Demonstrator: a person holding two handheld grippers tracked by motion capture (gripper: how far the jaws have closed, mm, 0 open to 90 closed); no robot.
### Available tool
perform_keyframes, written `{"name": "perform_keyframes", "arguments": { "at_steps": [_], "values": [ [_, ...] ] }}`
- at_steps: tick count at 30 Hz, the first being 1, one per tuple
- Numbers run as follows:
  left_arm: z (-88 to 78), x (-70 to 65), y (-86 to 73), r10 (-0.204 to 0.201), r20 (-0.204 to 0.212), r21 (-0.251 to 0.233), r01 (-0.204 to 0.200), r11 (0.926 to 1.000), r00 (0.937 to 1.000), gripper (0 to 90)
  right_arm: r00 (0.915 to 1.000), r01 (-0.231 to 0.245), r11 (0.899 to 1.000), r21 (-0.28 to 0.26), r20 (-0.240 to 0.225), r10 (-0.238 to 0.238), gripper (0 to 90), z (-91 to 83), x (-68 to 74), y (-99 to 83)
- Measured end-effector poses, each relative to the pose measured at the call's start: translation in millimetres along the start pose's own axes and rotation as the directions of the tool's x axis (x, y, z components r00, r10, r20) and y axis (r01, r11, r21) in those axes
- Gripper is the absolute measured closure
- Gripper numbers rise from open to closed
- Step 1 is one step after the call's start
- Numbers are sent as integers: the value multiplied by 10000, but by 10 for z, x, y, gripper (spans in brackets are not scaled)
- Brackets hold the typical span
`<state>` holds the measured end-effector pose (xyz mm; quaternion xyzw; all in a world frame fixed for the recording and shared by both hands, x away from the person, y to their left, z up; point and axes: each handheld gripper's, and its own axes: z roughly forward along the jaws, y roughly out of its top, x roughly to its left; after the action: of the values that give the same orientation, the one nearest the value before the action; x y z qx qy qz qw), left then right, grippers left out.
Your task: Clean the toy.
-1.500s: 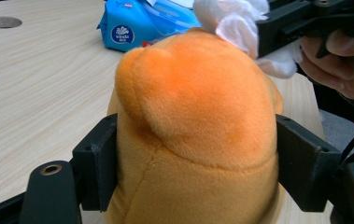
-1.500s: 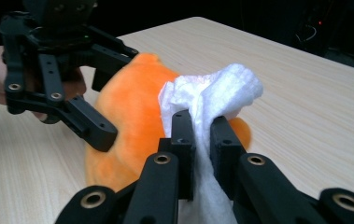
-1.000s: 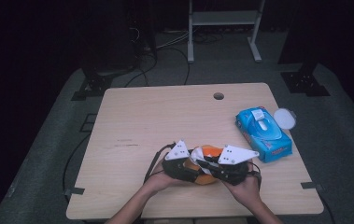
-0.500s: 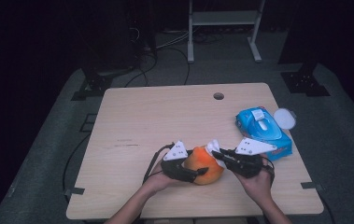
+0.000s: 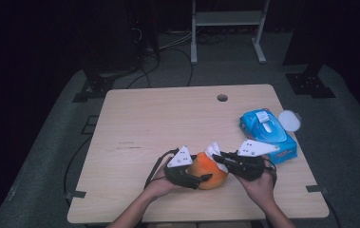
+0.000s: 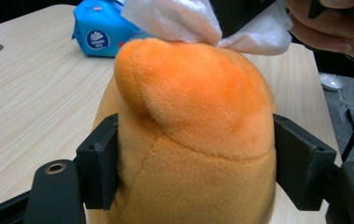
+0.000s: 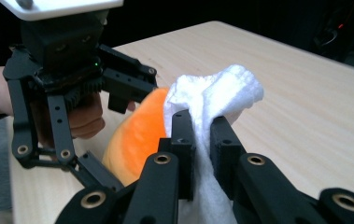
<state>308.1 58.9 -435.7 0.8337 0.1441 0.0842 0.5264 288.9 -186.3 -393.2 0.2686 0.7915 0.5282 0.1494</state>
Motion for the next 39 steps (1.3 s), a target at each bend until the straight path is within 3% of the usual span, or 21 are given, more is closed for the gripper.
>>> {"name": "perform_keyframes", "arguments": {
  "at_steps": [3,6,8,9,13,16,18,21,27,30,34,39],
  "values": [
    [-18,1,24,94,142,88,-95,9999,9999,182,9997,-54,10000,53,-217,55,817,-8,2,-22],
    [-66,39,52,-324,631,38,322,9995,9975,123,9986,86,9996,285,-515,-71,817,-36,67,-42],
    [-81,64,40,-412,764,183,399,9990,9962,126,9985,83,9995,302,-552,-66,817,-46,73,-50],
    [-87,68,31,-396,852,195,380,9991,9956,173,9979,78,9994,338,-640,-56,817,-68,72,-62],
    [-80,8,22,-87,797,246,68,9997,9968,260,9979,60,9994,352,-647,-38,817,-98,93,-62],
    [-67,-27,12,27,831,217,-45,9998,9965,269,9974,220,9996,149,-696,-209,817,-104,166,6],
    [-39,-92,6,452,827,270,-476,9985,9955,269,9963,325,9993,161,-795,-311,817,-64,209,33],
    [-42,-108,-2,601,778,264,-623,9977,9952,270,9956,443,9988,196,-836,-425,817,-28,229,38],
    [-40,-126,-9,857,806,274,-881,9957,9931,277,9981,36,9992,397,-622,-11,817,-75,100,-44],
    [-30,-155,-12,1100,845,247,-1124,9934,9903,276,9987,-439,9966,693,-247,457,817,-160,-22,-135],
    [-10,-183,-4,1268,866,267,-1296,9912,9881,275,9951,-871,9940,664,-420,900,818,-202,-58,-170],
    [-16,-195,-6,1420,899,302,-1452,9889,9858,273,9940,-728,9959,546,-780,769,817,-132,16,-86]
  ]
}}
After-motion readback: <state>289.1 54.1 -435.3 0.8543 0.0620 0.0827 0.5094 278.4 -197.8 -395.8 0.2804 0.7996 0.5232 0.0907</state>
